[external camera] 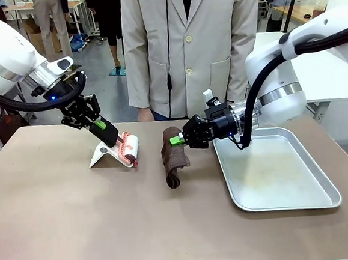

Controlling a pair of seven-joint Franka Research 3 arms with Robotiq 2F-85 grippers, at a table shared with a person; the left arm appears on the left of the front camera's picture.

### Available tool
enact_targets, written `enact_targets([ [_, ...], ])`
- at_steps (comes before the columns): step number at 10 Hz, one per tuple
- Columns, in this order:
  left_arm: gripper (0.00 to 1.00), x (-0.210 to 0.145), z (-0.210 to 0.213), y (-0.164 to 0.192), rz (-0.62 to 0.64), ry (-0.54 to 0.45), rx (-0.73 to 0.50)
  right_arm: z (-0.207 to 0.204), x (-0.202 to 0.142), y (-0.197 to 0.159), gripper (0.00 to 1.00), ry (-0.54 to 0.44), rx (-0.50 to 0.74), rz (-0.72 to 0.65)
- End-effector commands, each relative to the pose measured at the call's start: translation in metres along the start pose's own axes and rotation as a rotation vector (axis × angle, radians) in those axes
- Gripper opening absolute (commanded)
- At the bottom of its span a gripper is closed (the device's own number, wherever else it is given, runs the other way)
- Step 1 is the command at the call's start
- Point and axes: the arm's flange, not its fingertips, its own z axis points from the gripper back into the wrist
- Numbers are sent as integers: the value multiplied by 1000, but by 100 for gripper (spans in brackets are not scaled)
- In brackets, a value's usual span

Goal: Clean the surface of the table.
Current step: Return the Lint Roller and towel to their original positions.

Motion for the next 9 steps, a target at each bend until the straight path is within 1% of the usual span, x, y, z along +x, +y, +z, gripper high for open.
enact_targets([
  [1,22,-8,2,15,-14,2,-1,-13,16,5,7,41,-13,-4],
  [3,22,-9,3,19,-11,-2,-5,-27,26,1,7,83,-30,-20],
  [5,22,-10,2,19,-6,-4,-8,-27,30,-1,7,83,-76,-68],
  [7,22,-10,2,20,-1,-6,-9,-17,29,-1,7,48,-134,-101],
  [9,22,-10,2,21,-2,-5,-7,-5,25,-5,7,47,-202,-158],
])
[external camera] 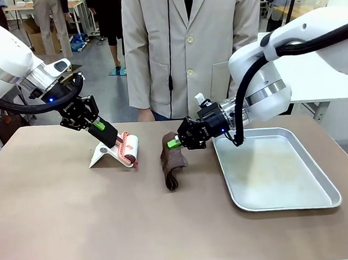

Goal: Clean the surface of the table.
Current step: Return the Lint Roller and towel to their original positions.

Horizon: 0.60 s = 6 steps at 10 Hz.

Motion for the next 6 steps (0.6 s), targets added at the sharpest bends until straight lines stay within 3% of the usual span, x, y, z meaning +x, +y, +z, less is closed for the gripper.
enact_targets([
  [1,22,-8,3,14,-5,0,19,11,-5,3,7,10,-111,-83],
  [6,22,-8,2,15,-5,0,25,26,-10,-2,7,-2,-355,-152],
])
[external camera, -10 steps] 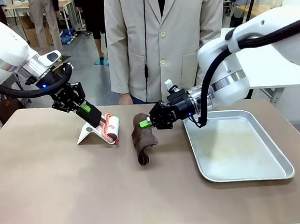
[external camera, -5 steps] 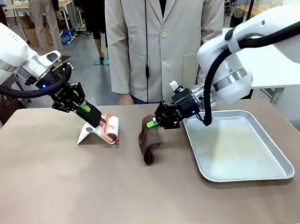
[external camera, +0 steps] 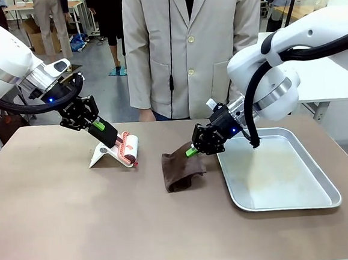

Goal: Clean the surface of the table.
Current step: Return the Lint Roller and towel to their original positions.

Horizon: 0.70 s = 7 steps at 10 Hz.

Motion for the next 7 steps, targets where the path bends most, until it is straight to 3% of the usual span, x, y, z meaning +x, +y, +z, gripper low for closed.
enact_targets([
  [1,22,-8,2,15,-7,1,25,4,-3,9,7,6,-85,-14],
  [3,22,-7,3,15,-12,2,28,4,-3,10,10,9,-106,-19],
  [4,40,-7,3,15,-8,3,32,4,-3,10,44,-3,-101,-21],
  [5,80,-7,3,15,-7,4,39,4,-3,10,63,-2,-97,-23],
  [6,98,-7,4,15,-8,0,41,4,-3,10,99,-4,-96,-25],
  [7,100,-7,5,14,-10,-4,39,3,-3,10,100,-1,-92,-22],
])
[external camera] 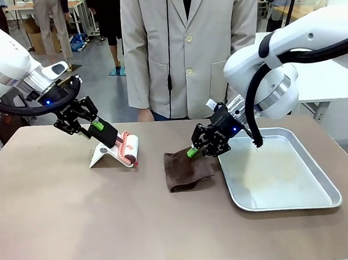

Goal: Clean the surface of the table.
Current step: Return the Lint Roller and towel to their original positions.

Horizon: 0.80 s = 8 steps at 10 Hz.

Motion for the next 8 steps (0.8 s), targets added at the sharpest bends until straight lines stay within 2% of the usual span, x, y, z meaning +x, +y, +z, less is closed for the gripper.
enact_targets([
  [1,100,-5,6,3,-17,-15,11,1,-1,5,100,-10,-14,-20],
  [2,100,-6,7,2,-19,-20,7,1,-1,5,86,-9,-11,-21],
  [3,100,-8,10,1,-24,-26,0,1,-2,5,96,-11,-16,-17],
  [4,100,-10,13,-1,-33,-33,-10,3,-4,7,100,-16,-23,1],
  [8,100,-37,39,-17,-115,-80,-68,22,-19,17,100,-69,-46,45],
])
